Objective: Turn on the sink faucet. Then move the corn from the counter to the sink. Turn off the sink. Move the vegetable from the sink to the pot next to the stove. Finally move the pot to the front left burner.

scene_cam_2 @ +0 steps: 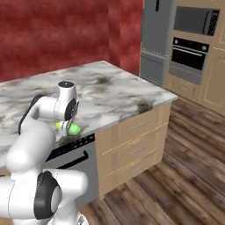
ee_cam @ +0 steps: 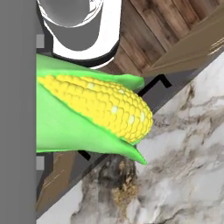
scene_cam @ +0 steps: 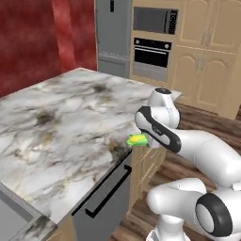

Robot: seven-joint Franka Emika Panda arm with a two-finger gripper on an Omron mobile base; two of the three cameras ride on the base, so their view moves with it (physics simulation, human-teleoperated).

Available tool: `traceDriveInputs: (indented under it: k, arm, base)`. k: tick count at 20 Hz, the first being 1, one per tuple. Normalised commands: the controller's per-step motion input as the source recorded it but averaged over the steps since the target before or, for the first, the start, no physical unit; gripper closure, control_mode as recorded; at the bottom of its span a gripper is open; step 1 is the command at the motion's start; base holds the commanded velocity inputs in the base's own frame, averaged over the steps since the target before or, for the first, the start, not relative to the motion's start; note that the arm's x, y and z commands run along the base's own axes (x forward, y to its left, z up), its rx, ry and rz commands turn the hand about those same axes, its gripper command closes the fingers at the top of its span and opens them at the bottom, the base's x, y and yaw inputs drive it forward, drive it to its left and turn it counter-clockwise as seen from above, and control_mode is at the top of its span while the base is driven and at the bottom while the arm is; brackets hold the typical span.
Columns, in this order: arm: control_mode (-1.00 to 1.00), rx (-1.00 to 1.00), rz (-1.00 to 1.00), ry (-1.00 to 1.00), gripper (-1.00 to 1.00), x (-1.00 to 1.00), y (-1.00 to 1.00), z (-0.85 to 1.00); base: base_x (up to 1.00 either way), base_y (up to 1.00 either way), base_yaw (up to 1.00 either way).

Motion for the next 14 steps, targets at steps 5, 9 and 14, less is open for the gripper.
traceDriveInputs:
  k: [5, 9, 14]
  arm:
    - [1.00, 0.00, 0.00, 0.00, 1.00, 0.00, 0.00, 0.00]
    - [1.00, 0.00, 0.00, 0.00, 1.00, 0.00, 0.00, 0.00]
    - [1.00, 0.00, 0.00, 0.00, 1.00, 0.00, 0.00, 0.00]
  base:
    - [0.00, -0.36, -0.42]
    - [0.00, -0.38, -0.44]
    - [0.00, -0.40, -0.45]
